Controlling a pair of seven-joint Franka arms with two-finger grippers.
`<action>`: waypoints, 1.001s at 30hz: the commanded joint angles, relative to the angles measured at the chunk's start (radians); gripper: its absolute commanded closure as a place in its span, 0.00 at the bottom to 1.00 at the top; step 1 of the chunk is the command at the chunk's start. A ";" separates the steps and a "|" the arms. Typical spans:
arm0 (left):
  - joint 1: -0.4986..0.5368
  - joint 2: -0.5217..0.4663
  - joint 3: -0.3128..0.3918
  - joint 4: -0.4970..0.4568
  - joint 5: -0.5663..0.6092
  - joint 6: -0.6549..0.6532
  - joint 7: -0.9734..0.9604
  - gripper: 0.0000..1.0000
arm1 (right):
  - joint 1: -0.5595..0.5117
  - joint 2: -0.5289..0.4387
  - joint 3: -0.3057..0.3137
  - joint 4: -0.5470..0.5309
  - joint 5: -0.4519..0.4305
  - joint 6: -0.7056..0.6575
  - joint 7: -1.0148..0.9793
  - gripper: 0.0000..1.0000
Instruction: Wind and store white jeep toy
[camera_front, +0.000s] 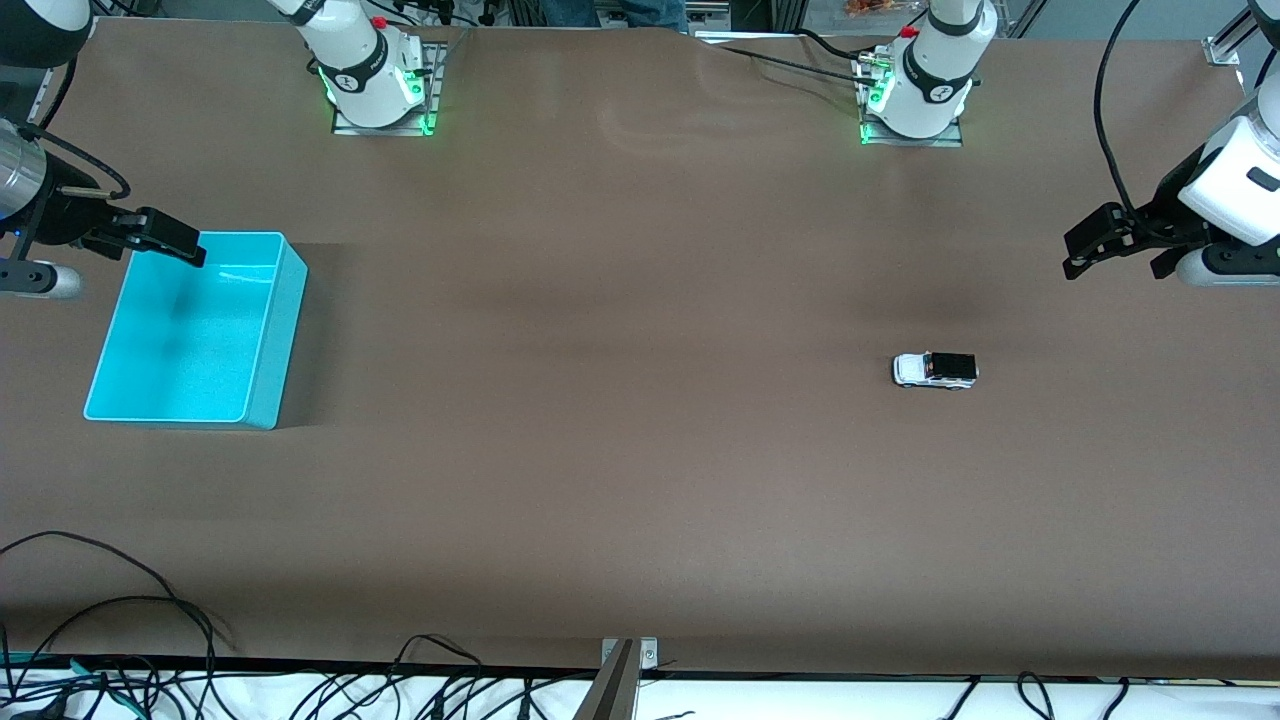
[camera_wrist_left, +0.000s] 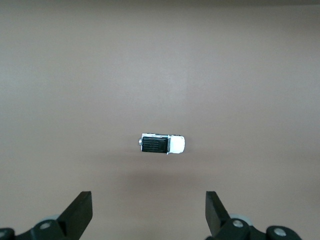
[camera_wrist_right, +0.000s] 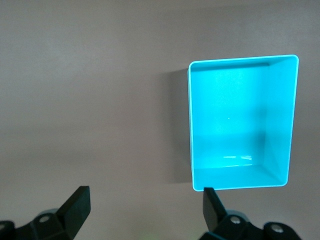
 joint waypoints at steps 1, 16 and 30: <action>0.004 0.005 -0.003 0.020 0.020 -0.022 0.010 0.00 | 0.011 -0.002 -0.011 0.012 0.001 -0.014 -0.006 0.00; 0.010 0.010 -0.003 0.009 0.020 -0.022 0.011 0.00 | 0.011 -0.002 -0.011 0.012 0.001 -0.014 -0.006 0.00; 0.016 0.013 -0.001 0.007 0.015 -0.028 0.010 0.00 | 0.011 -0.002 -0.013 0.011 0.001 -0.014 -0.006 0.00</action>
